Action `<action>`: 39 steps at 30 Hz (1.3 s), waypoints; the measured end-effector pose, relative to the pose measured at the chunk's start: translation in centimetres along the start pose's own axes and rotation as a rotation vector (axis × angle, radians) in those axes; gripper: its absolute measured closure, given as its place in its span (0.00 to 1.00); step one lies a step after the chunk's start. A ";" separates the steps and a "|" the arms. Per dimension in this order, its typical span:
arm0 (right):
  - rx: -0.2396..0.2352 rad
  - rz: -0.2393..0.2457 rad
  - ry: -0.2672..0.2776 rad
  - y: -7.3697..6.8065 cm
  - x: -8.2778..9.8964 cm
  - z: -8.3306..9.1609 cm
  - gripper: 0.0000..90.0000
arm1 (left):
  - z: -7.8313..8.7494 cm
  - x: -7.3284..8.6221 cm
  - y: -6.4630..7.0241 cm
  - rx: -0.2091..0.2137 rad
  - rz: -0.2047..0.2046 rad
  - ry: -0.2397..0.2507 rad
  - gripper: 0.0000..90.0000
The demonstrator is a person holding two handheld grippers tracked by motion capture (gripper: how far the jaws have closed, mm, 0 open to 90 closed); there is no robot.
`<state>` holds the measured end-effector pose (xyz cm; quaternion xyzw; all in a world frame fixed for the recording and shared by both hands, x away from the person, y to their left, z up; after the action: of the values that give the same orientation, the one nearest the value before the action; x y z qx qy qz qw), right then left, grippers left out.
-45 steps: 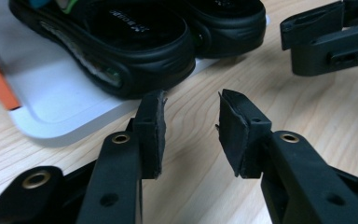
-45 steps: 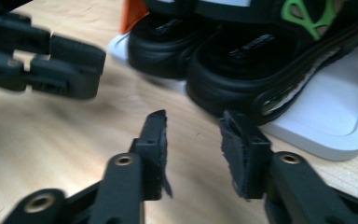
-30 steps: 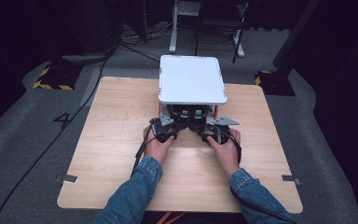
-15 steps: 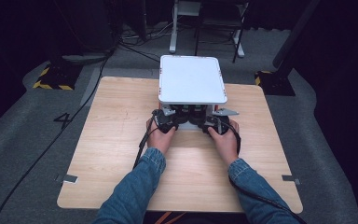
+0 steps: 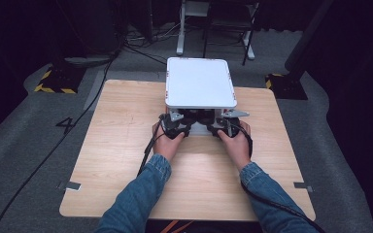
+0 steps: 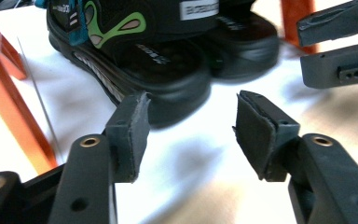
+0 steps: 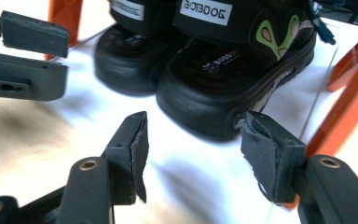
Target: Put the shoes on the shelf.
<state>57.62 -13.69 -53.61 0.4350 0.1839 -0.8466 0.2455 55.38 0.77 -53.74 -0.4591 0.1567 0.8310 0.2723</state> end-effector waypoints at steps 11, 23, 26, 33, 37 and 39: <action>-0.041 -0.005 0.074 -1.1 -1.2 6.6 0.39 | 6.4 -0.7 2.5 0.047 -0.077 0.021 0.36; -0.013 -0.020 0.023 1.0 0.0 13.6 0.32 | 13.3 0.6 0.6 0.043 -0.088 0.000 0.24; -0.007 -0.020 0.008 2.6 0.7 15.8 0.32 | 15.6 2.0 -2.0 -0.005 -0.085 -0.028 0.22; -0.060 -0.039 -0.020 3.5 2.4 17.8 0.17 | 17.9 5.0 -4.7 -0.023 -0.073 -0.131 0.18; -0.046 -0.061 -0.045 4.6 4.1 18.1 0.18 | 18.9 8.0 -6.9 -0.054 -0.069 -0.205 0.18; -0.013 -0.055 -0.068 5.6 5.3 17.9 0.18 | 19.0 9.8 -7.7 -0.050 -0.048 -0.239 0.18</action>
<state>46.59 -29.00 -48.63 0.3994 0.1928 -0.8660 0.2311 42.88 19.67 -52.05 -0.3671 0.0917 0.8766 0.2973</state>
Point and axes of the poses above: each handheld gripper's, and its own axes: z roughly backward along the jaws, x roughly out of its underside, y roughly to its right, the point moved 10 cm from there along -z, roughly forward along the jaws, and after that the axes turned 5 degrees about -z, right-handed, at the moved point
